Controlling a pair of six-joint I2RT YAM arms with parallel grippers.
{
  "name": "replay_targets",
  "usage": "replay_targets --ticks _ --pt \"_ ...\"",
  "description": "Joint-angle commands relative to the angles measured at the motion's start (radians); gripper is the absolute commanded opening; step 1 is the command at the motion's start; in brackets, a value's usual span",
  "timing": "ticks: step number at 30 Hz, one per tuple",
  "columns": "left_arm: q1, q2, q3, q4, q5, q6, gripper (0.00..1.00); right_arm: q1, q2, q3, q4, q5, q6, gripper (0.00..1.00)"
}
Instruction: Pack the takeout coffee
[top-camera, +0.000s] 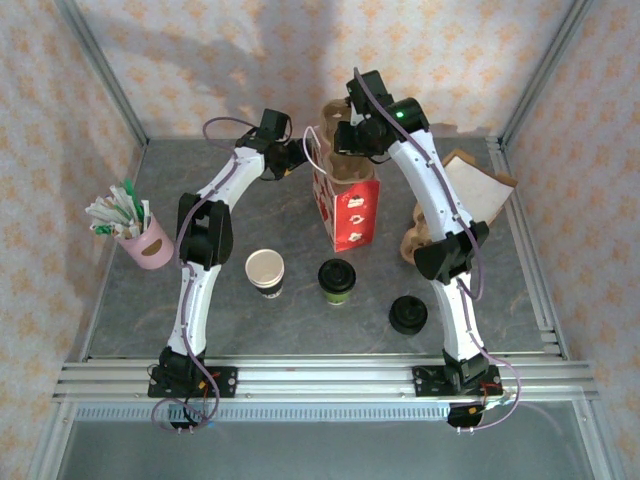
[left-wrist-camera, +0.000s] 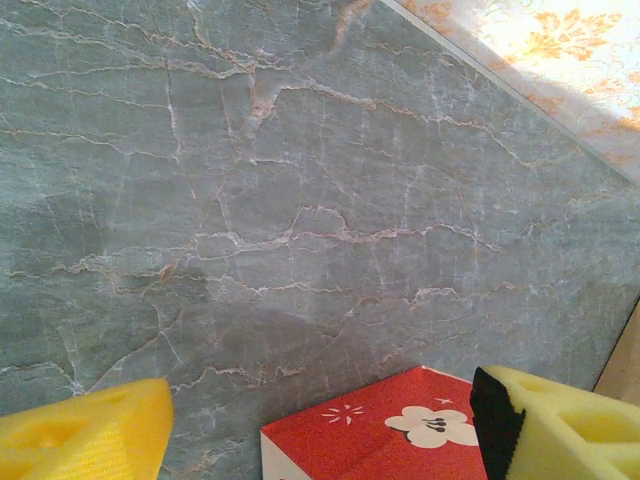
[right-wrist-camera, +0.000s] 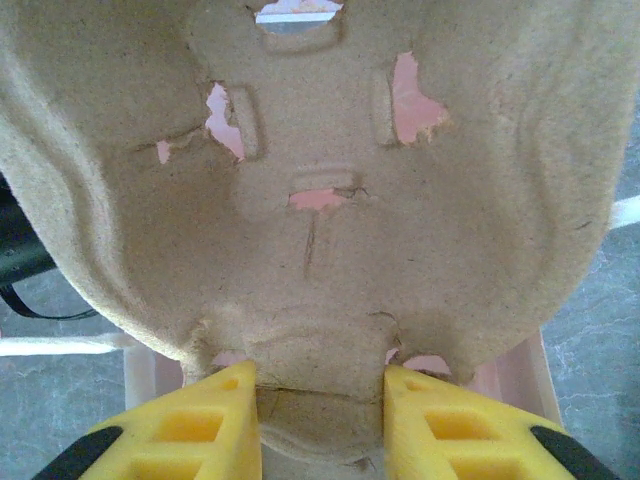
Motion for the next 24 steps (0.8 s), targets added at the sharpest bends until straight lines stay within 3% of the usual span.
replay_targets --ticks 1,24 --pt "-0.008 -0.027 -0.007 0.005 0.013 0.005 0.79 -0.007 -0.005 0.036 0.040 0.028 0.010 0.31" --pt "-0.007 -0.019 -0.004 0.015 0.012 0.000 0.79 0.007 0.007 -0.025 -0.075 0.049 -0.071 0.29"
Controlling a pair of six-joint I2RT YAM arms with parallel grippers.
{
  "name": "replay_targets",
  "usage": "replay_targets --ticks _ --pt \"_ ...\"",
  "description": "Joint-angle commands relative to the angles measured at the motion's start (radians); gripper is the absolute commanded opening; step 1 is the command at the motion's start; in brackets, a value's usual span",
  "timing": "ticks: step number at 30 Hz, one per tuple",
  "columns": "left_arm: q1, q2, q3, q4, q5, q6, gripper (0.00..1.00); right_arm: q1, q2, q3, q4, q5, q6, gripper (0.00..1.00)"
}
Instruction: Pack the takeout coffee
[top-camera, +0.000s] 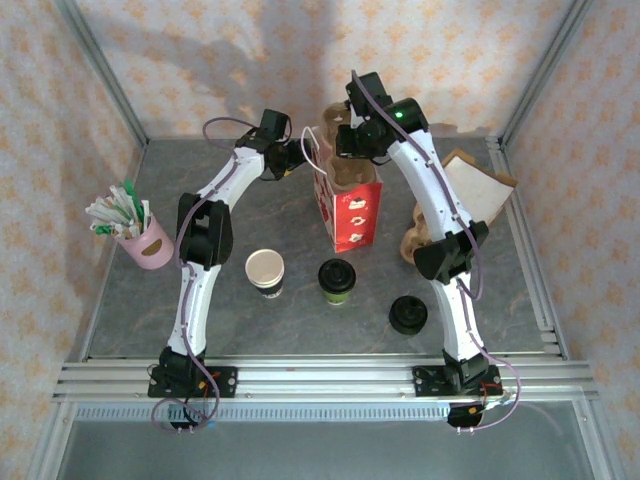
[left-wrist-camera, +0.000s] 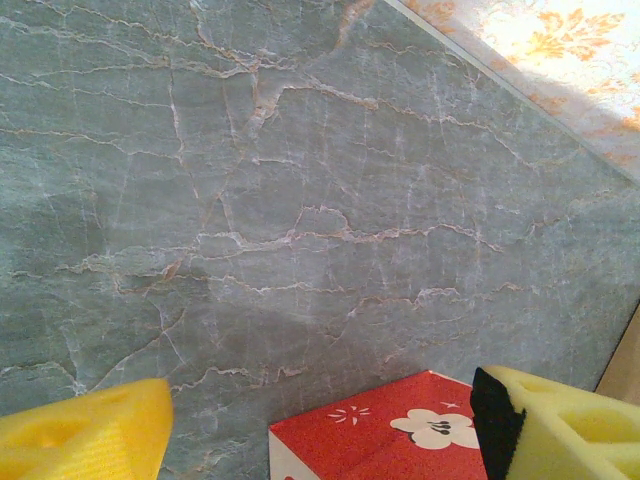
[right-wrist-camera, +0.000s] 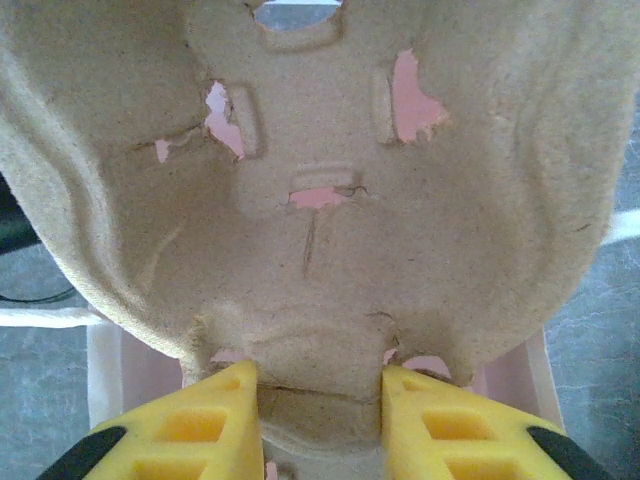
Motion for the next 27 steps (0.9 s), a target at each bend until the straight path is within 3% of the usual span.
replay_targets --ticks 1,27 --pt "-0.007 -0.019 -0.002 0.014 0.011 0.000 0.79 0.007 0.005 -0.026 -0.036 0.033 -0.031 0.29" --pt "-0.007 -0.022 -0.001 0.012 0.008 0.004 0.79 0.007 0.049 -0.096 -0.061 -0.006 -0.032 0.29"
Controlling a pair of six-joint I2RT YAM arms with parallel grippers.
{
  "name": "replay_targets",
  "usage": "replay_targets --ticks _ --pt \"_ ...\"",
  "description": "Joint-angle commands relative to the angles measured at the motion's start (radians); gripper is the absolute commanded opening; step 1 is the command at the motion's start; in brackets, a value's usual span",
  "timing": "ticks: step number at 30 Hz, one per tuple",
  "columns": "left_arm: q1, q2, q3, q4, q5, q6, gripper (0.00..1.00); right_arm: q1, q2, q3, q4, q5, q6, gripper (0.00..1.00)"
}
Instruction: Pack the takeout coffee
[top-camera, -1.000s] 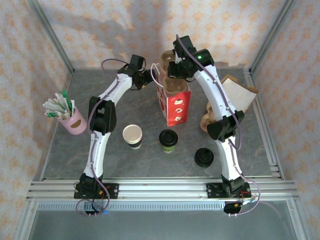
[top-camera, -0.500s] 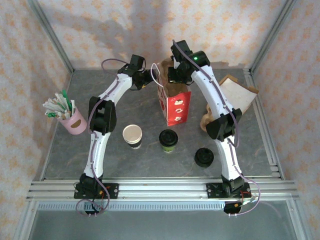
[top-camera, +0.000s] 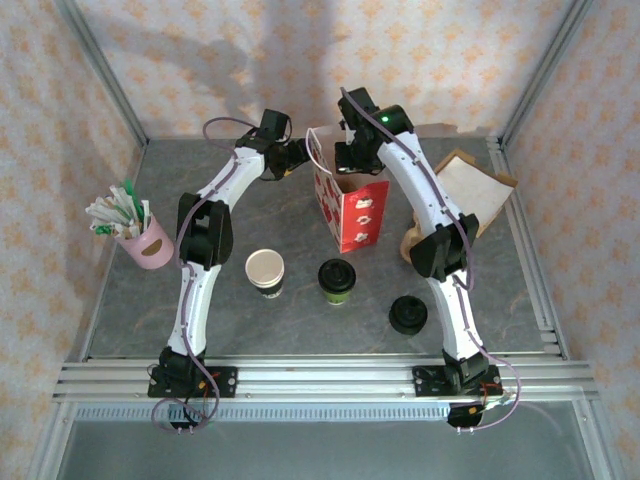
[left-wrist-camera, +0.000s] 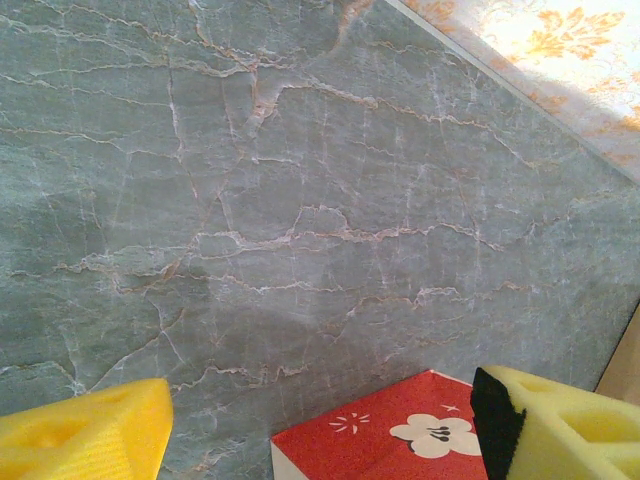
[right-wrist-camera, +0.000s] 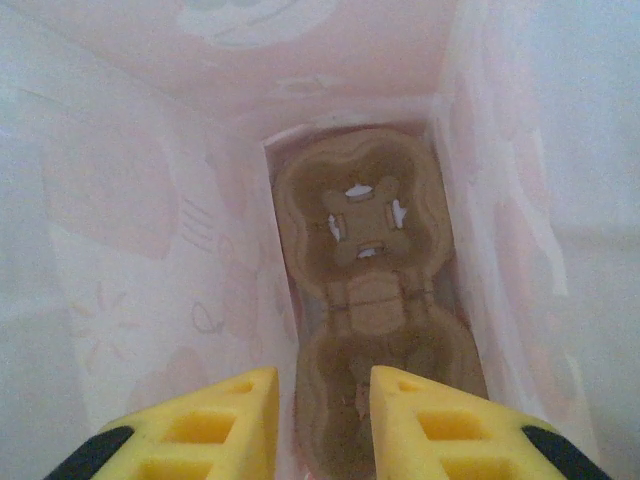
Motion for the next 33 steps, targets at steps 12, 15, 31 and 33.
replay_targets --ticks 12,15,31,33 --pt "0.035 -0.171 -0.132 0.056 -0.041 0.001 0.85 0.007 -0.071 -0.001 -0.016 0.023 0.022 0.35" --pt "0.050 -0.233 -0.205 0.068 -0.051 0.003 0.85 0.007 -0.097 0.006 -0.009 0.023 0.032 0.39" --pt "-0.002 -0.545 -0.631 0.139 -0.048 0.038 0.78 0.007 -0.079 0.030 -0.091 -0.002 0.059 0.43" --pt "-0.014 -0.563 -0.653 0.134 -0.045 0.043 0.75 0.008 -0.039 0.073 -0.165 0.009 0.060 0.41"
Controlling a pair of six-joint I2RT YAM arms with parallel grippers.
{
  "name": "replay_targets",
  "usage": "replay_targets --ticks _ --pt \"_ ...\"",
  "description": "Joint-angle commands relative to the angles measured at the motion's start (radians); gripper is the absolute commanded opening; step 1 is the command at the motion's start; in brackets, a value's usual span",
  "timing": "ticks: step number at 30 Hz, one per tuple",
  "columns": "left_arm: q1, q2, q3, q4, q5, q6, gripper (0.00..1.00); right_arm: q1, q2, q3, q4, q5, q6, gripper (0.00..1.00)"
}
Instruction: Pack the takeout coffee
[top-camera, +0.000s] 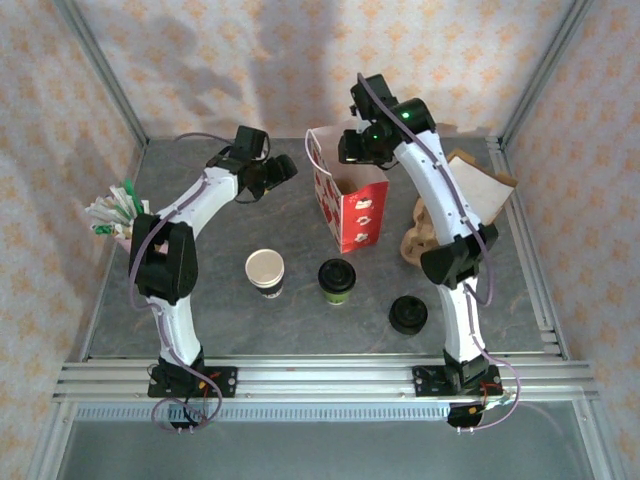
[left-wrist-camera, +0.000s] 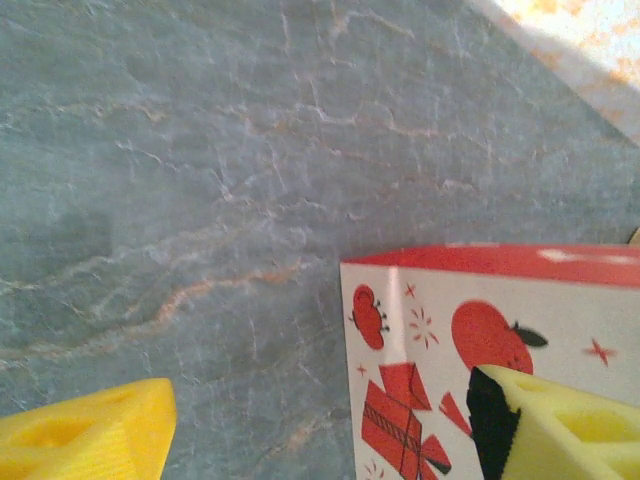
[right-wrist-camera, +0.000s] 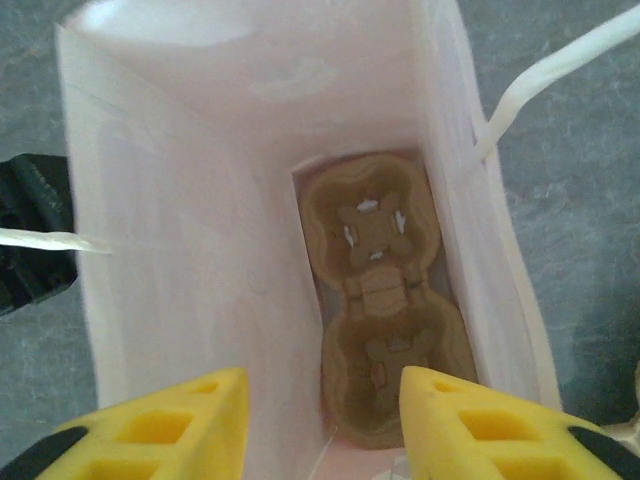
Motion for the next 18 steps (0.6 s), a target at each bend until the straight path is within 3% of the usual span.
replay_targets --ticks 1,10,18 --pt "-0.022 -0.072 -0.033 0.001 -0.011 0.032 0.75 0.009 0.067 0.046 -0.142 0.009 0.010 0.39" --pt "-0.080 -0.101 -0.061 -0.001 -0.013 0.037 0.72 0.058 0.042 0.016 -0.241 0.042 -0.010 0.38" --pt "-0.124 -0.147 -0.054 -0.017 -0.019 0.041 0.72 0.064 -0.072 -0.149 -0.230 0.038 -0.015 0.38"
